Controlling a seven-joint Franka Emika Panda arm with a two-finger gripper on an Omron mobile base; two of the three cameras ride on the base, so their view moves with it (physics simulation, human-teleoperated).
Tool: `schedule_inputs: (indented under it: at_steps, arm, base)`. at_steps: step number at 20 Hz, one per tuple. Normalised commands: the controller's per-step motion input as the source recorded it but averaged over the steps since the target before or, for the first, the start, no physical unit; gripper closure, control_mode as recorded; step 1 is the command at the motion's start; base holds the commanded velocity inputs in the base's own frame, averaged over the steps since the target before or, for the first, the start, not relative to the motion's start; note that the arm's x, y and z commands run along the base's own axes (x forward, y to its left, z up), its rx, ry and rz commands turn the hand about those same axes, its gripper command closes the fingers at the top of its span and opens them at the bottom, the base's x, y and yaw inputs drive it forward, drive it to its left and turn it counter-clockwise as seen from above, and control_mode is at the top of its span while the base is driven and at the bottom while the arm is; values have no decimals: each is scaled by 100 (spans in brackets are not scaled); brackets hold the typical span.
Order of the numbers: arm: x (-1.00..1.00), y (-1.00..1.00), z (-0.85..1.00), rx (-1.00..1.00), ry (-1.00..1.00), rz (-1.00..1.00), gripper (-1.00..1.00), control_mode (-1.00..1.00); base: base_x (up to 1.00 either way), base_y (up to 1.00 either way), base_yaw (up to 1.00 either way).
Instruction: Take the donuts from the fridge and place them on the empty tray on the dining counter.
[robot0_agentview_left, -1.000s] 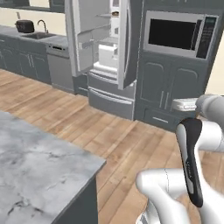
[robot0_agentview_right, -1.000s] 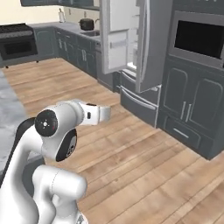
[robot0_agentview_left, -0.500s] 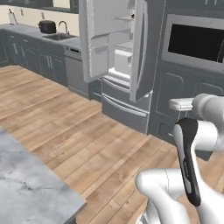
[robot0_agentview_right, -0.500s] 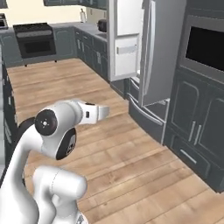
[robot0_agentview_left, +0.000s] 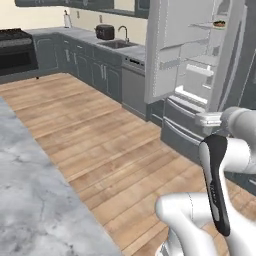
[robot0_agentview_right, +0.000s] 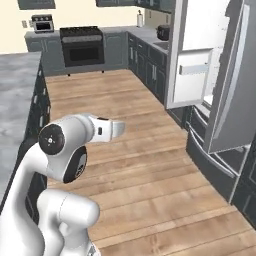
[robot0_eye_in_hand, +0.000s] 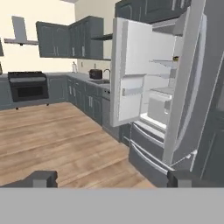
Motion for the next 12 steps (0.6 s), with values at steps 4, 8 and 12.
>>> schedule_inputs:
  at_steps: [4, 8, 12]
  arm:
    - [0, 0, 0, 0, 0, 0, -100, 100]
    - [0, 0, 0, 0, 0, 0, -100, 100]
    - [0, 0, 0, 0, 0, 0, -100, 100]
  base:
    - [100, 0, 48]
    - [100, -52, 8]
    - [100, -49, -13]
